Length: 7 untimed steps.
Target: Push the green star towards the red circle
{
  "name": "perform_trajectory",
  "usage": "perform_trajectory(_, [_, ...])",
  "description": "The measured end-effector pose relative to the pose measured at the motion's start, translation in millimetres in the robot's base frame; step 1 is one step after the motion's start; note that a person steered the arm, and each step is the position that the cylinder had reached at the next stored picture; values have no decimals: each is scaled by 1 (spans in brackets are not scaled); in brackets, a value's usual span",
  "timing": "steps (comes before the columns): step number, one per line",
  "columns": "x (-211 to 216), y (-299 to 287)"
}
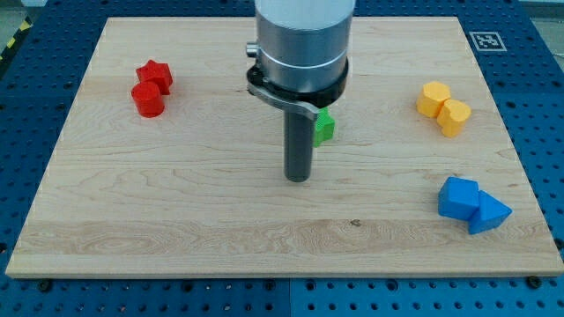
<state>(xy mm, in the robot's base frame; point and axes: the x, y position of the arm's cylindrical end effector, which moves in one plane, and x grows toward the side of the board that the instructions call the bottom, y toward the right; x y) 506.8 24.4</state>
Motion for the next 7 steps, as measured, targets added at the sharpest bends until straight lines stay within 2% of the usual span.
perform_trajectory(2, [-17, 73])
perform_trajectory(3, [-53, 73])
perform_trajectory(4, [-64, 73])
perform_trajectory(7, [-67, 45])
